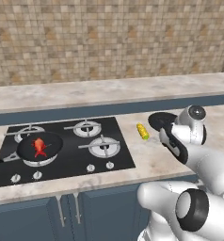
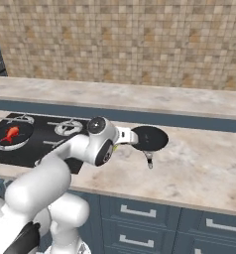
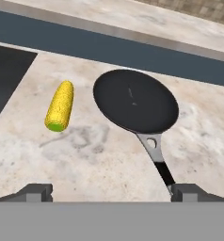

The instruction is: Place both pans onto different burners. Then place the corn and the fish on different pans.

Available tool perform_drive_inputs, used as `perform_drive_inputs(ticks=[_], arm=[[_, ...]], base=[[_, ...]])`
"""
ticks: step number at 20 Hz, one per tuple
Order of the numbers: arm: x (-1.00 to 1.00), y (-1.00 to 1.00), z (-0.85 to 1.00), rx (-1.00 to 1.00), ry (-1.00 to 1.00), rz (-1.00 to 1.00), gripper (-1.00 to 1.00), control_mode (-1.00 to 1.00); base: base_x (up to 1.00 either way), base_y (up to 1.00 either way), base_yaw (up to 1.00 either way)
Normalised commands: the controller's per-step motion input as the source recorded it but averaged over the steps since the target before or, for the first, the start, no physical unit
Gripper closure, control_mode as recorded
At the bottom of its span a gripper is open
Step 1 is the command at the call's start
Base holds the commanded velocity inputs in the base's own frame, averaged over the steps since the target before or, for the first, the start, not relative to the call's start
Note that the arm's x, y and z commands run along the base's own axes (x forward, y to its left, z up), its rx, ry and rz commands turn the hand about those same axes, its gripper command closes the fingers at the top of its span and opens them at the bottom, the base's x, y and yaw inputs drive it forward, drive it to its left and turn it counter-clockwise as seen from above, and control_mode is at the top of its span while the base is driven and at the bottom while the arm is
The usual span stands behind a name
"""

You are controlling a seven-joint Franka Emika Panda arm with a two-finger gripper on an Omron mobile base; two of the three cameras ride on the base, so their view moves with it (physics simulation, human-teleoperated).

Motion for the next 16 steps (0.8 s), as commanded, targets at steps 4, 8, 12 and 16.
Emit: perform_drive_inputs(ticks=[4,8,12,16], arm=[[0.0,-0.27,0.0,0.01,0.0,0.0,-1.0,-1.0],[0.04,-0.32,-0.01,0.01,0.08,0.0,-1.0,-1.0],[0.17,-0.29,-0.07,0.0,0.11,0.0,-1.0,-1.0],[0.17,-0.27,-0.09,0.0,0.11,0.0,-1.0,-1.0]], base=[[0.0,0.0,0.0],[0.0,0.0,0.0],[0.0,0.0,0.0],[0.0,0.0,0.0]])
